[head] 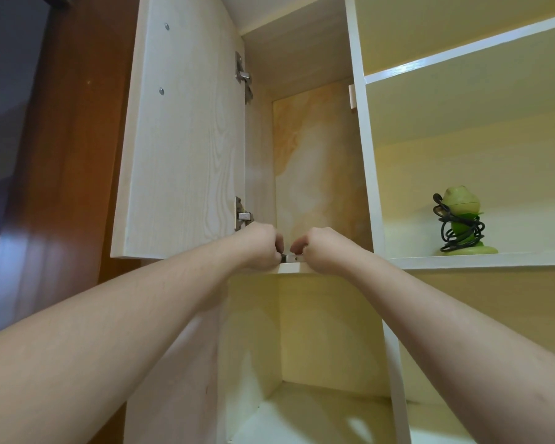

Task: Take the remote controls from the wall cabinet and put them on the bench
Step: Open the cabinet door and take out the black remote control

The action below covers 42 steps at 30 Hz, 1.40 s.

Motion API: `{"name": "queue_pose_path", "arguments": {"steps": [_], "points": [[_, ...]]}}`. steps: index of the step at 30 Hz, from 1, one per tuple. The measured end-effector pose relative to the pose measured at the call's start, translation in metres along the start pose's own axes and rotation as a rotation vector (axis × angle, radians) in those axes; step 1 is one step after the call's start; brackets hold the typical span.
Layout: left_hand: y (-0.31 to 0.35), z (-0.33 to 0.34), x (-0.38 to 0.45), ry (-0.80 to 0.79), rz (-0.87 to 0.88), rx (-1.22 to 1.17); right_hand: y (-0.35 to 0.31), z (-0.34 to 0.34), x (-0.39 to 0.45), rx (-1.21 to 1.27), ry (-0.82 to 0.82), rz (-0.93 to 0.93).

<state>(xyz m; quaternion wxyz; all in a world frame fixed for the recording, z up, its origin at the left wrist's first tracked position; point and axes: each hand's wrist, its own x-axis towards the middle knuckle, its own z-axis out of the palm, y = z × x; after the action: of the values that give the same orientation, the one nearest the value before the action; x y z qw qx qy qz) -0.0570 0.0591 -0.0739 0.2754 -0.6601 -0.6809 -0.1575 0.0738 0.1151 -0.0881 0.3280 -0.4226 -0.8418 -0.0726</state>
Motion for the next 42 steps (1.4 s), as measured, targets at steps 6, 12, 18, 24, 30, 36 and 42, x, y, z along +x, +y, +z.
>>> {"name": "queue_pose_path", "arguments": {"steps": [6, 12, 18, 24, 30, 36, 42], "points": [[-0.004, 0.003, 0.001, 0.012, -0.031, -0.114, -0.002, -0.002, -0.005, -0.063, 0.006, 0.041], [-0.004, 0.016, 0.008, 0.113, -0.094, -0.162, -0.002, -0.005, -0.012, -0.097, 0.029, 0.089], [0.003, 0.017, 0.009, 0.098, -0.199, -0.118, 0.001, -0.009, -0.013, -0.043, 0.018, 0.122], [0.004, 0.009, 0.006, 0.026, -0.274, -0.099, 0.001, -0.010, -0.010, 0.015, 0.031, 0.145], [-0.001, 0.007, -0.001, 0.111, -0.274, -0.182, 0.002, -0.003, -0.006, 0.055, 0.065, 0.100], [-0.007, -0.003, -0.013, 0.186, -0.223, -0.213, 0.003, -0.006, -0.005, 0.129, 0.084, 0.107], [-0.011, -0.020, -0.023, 0.288, -0.223, -0.298, 0.003, -0.009, -0.005, 0.257, 0.126, 0.127]]}}
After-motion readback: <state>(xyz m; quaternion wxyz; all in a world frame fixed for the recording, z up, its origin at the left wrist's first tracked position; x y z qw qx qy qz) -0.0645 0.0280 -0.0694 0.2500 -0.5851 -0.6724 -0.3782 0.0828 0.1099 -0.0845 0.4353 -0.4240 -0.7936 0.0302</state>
